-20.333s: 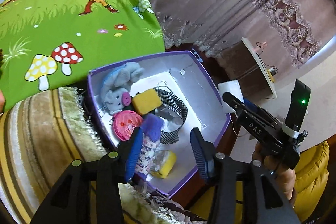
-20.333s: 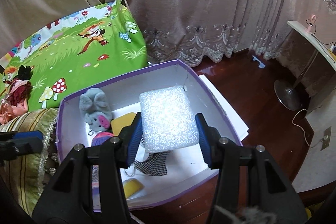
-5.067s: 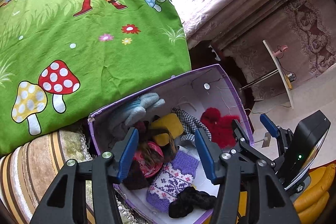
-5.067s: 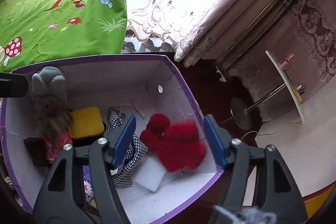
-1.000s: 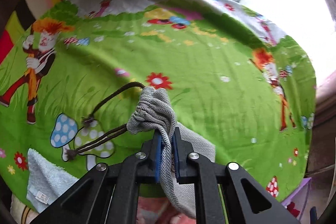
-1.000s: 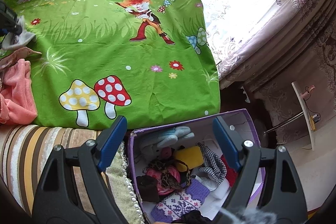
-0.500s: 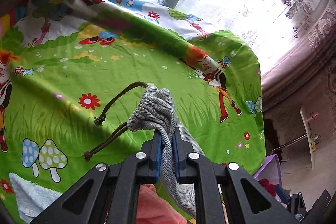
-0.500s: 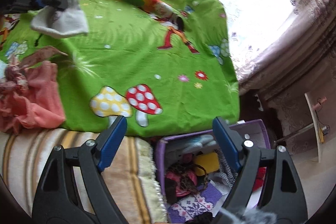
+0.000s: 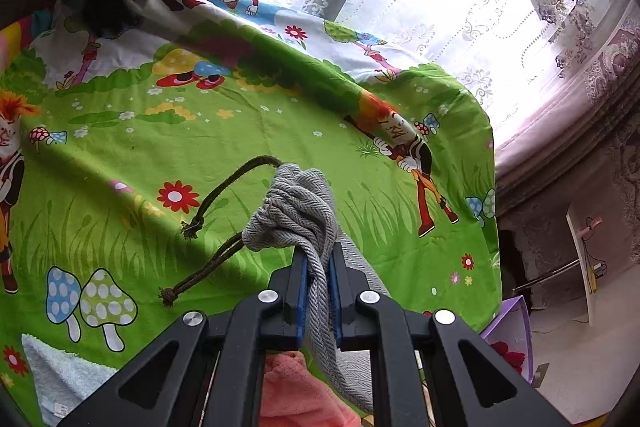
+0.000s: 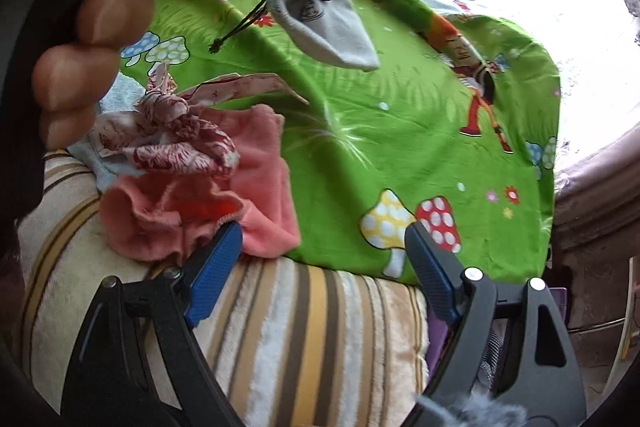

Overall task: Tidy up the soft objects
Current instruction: 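Grasp the pink towel with the right gripper while the left holds the grey bag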

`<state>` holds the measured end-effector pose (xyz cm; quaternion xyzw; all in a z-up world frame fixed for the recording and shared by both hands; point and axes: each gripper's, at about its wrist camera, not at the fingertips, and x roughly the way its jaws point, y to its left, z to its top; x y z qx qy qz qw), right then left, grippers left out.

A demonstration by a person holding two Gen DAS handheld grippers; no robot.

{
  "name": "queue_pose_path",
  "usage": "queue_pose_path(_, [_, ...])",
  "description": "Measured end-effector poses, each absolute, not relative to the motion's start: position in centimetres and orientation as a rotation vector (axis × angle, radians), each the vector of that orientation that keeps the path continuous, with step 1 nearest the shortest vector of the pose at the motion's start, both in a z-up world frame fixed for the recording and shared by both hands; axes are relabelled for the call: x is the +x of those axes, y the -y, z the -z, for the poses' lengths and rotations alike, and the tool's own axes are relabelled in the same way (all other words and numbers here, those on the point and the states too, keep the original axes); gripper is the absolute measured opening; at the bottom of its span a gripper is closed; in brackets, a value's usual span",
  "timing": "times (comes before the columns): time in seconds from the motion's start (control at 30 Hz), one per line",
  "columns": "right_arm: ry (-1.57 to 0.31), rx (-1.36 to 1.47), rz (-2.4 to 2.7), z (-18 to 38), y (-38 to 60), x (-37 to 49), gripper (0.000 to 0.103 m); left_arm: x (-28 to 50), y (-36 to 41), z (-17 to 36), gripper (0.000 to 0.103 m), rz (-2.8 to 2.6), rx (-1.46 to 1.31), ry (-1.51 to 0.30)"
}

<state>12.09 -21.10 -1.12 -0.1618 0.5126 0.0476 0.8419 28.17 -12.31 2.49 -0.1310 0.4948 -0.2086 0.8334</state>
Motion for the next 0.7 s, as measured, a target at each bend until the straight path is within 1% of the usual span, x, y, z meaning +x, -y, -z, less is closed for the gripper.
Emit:
queue_pose_path(0.07, [-1.112, -0.294, -0.141, 1.8, 21.2, 12.9, 0.085, 28.2, 12.2, -2.4, 0.010, 0.442, -0.276, -1.051])
queue_pose_path(0.13, [-1.134, -0.245, -0.185, 2.6, 21.3, 13.9, 0.073, 28.2, 12.0, -2.3, 0.010, 0.438, -0.282, -1.052])
queue_pose_path(0.17, [-1.148, -0.225, -0.221, 3.1, 21.3, 14.3, 0.057, 28.2, 12.0, -2.3, 0.010, 0.437, -0.284, -1.051])
queue_pose_path(0.2, [-1.160, -0.206, -0.253, 3.4, 21.4, 14.6, 0.036, 28.3, 12.0, -2.2, 0.010, 0.435, -0.285, -1.050])
queue_pose_path(0.27, [-1.183, -0.182, -0.289, 4.1, 21.5, 15.0, 0.014, 28.3, 11.9, -2.2, 0.010, 0.434, -0.290, -1.048])
queue_pose_path(0.3, [-1.176, -0.177, -0.297, 4.1, 21.4, 14.8, 0.010, 28.3, 12.0, -2.3, 0.010, 0.435, -0.289, -1.047])
queue_pose_path(0.4, [-1.121, -0.192, -0.297, 2.8, 22.1, 14.0, 0.005, 28.2, 12.4, -2.3, 0.010, 0.441, -0.285, -1.047])
queue_pose_path(0.53, [-1.082, -0.181, -0.260, 1.8, 24.2, 13.6, 0.003, 28.1, 13.0, -2.3, 0.010, 0.451, -0.282, -1.043])
queue_pose_path(0.67, [-1.061, -0.126, -0.238, 1.0, 26.6, 13.2, 0.003, 28.0, 13.0, -2.7, 0.010, 0.450, -0.282, -1.029])
queue_pose_path(0.7, [-1.063, -0.124, -0.233, 0.7, 27.0, 13.1, 0.009, 28.0, 13.0, -2.8, 0.010, 0.451, -0.286, -1.026])
